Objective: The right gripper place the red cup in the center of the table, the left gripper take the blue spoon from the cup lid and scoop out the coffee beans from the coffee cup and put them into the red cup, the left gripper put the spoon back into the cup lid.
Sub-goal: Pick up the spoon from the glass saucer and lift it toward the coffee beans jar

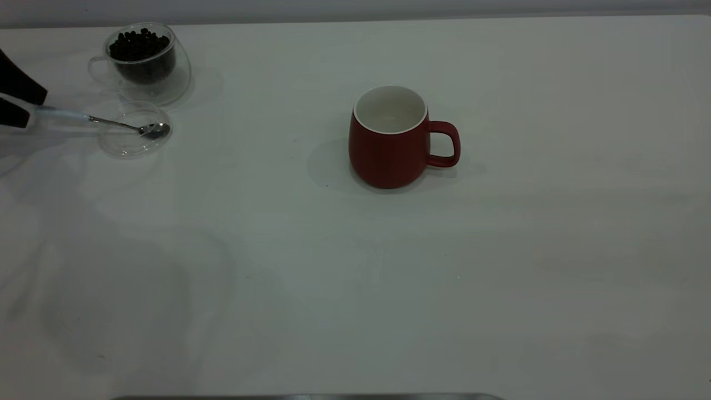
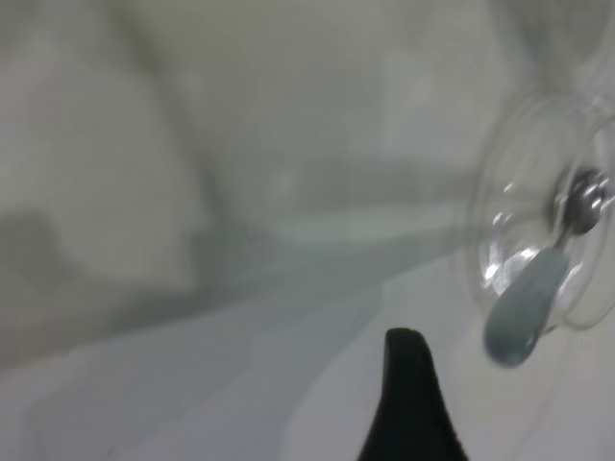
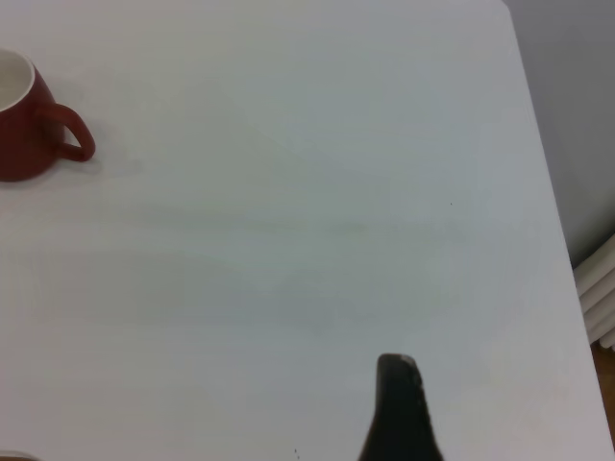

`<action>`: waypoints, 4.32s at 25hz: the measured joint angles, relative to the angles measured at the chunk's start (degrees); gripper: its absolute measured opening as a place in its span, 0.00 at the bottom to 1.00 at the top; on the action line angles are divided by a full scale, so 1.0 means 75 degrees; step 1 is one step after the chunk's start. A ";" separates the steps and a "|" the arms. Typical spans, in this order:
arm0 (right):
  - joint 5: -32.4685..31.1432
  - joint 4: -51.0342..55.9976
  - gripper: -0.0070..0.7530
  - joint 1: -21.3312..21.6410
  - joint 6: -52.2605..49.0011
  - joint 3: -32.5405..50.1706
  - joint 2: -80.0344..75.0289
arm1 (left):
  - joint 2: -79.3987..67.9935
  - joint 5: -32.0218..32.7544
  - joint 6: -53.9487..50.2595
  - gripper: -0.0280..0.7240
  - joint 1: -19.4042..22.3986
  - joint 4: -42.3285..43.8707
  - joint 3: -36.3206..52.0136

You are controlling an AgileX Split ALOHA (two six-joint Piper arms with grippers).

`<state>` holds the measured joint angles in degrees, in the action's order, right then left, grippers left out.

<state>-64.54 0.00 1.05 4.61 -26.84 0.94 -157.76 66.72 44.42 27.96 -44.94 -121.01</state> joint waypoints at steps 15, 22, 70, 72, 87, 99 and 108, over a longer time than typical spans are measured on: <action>0.0000 0.0000 0.79 0.0000 0.0000 0.0000 0.0000 | -0.0159 0.0000 0.0265 0.82 -0.0015 -0.0686 -0.0003; 0.0000 0.0000 0.79 0.0000 0.0000 0.0000 0.0000 | -0.0159 0.0000 0.0325 0.82 -0.0067 -0.0712 -0.0003; 0.0000 0.0000 0.79 0.0000 0.0000 0.0000 0.0000 | -0.0473 0.0000 0.0331 0.50 -0.0397 -0.0969 -0.0009; 0.0000 0.0000 0.79 0.0000 0.0000 0.0000 0.0000 | -0.0349 0.0000 0.0255 0.50 -0.0397 -0.0763 -0.0009; 0.0000 0.0000 0.79 0.0000 0.0000 0.0000 0.0000 | -0.0269 0.0000 0.0136 0.42 -0.0419 -0.0702 -0.0009; 0.0000 0.0000 0.79 0.0000 0.0000 0.0000 0.0000 | -0.0301 0.0000 0.0144 0.54 -0.0507 -0.0646 -0.0009; 0.0000 0.0000 0.79 0.0000 0.0000 0.0000 0.0000 | -0.0346 0.0000 0.0224 0.55 -0.0620 -0.0646 -0.0009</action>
<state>-64.54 0.00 1.05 4.61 -26.84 0.94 -160.35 66.72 46.10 23.31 -49.79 -121.07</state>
